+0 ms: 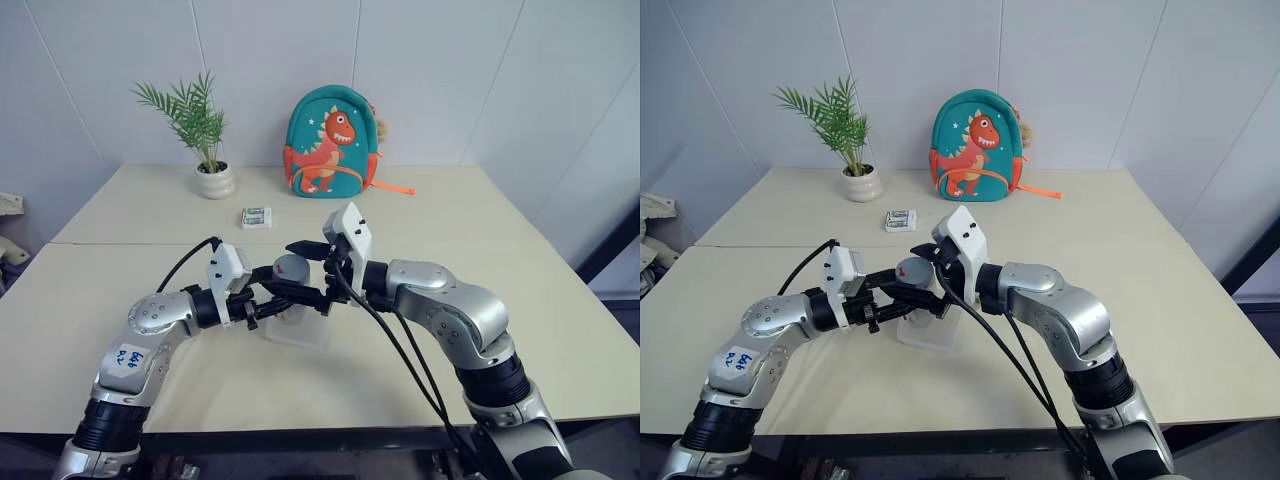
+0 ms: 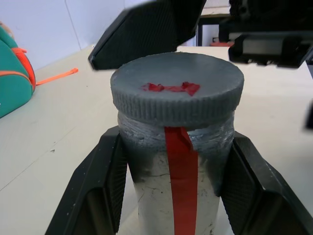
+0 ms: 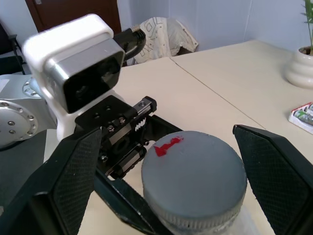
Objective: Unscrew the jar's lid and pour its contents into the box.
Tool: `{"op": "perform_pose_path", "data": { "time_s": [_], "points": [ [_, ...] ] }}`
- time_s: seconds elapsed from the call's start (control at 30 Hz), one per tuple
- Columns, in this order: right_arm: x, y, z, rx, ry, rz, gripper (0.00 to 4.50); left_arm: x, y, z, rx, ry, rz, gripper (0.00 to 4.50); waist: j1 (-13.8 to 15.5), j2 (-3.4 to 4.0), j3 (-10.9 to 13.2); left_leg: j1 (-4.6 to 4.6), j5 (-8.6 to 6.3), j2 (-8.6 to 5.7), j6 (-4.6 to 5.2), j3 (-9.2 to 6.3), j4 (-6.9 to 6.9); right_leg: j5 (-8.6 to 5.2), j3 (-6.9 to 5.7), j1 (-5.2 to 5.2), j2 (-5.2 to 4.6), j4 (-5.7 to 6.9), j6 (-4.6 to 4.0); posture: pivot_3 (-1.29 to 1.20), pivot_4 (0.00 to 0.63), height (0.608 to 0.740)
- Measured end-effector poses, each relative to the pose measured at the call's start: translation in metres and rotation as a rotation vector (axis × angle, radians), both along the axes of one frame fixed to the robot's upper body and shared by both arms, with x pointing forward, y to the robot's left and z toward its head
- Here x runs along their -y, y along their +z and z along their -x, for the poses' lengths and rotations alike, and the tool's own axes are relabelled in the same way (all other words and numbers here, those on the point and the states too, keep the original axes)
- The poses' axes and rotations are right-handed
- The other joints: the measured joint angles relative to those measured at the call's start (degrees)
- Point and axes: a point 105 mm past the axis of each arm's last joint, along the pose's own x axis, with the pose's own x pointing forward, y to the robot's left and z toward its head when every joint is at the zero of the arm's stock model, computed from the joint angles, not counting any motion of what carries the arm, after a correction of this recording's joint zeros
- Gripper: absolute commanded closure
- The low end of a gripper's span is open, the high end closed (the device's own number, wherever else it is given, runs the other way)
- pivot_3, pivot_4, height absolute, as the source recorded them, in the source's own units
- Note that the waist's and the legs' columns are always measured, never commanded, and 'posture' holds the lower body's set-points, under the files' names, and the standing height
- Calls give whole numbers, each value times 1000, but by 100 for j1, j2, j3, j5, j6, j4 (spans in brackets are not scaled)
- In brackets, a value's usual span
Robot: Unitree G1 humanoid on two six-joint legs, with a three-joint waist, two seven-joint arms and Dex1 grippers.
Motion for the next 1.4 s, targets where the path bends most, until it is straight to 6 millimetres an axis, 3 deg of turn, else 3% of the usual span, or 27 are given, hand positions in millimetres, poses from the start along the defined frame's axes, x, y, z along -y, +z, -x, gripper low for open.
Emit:
{"op": "perform_pose_path", "data": {
  "time_s": [0.13,0.73,0.83,1.33,1.4],
  "points": [
    [0,0,-2,5,-6,-3,0,3,6,-1,19,-5,14,2278,-7,0,0,0,0,0,0,0,0,0,1,0,1,0,0,0,150,740],
    [1,6,-3,1,8,-62,0,3,1,-6,-7,6,40,2278,-3,0,0,0,0,2,0,0,0,1,2,0,5,2,1,0,150,740],
    [2,7,-4,3,1,-64,599,4,2,-6,-6,5,43,2278,-1,0,0,1,0,2,0,0,1,1,2,0,5,3,1,0,150,740],
    [4,4,-7,30,-2,-37,599,4,2,-6,-4,14,51,2278,-2,0,0,1,0,2,0,0,1,1,2,0,6,3,1,0,150,740],
    [5,3,-8,32,1,-29,943,4,2,-6,-4,15,51,2278,-3,0,0,1,0,2,0,0,1,1,2,0,6,3,1,0,150,740]
  ]
}}
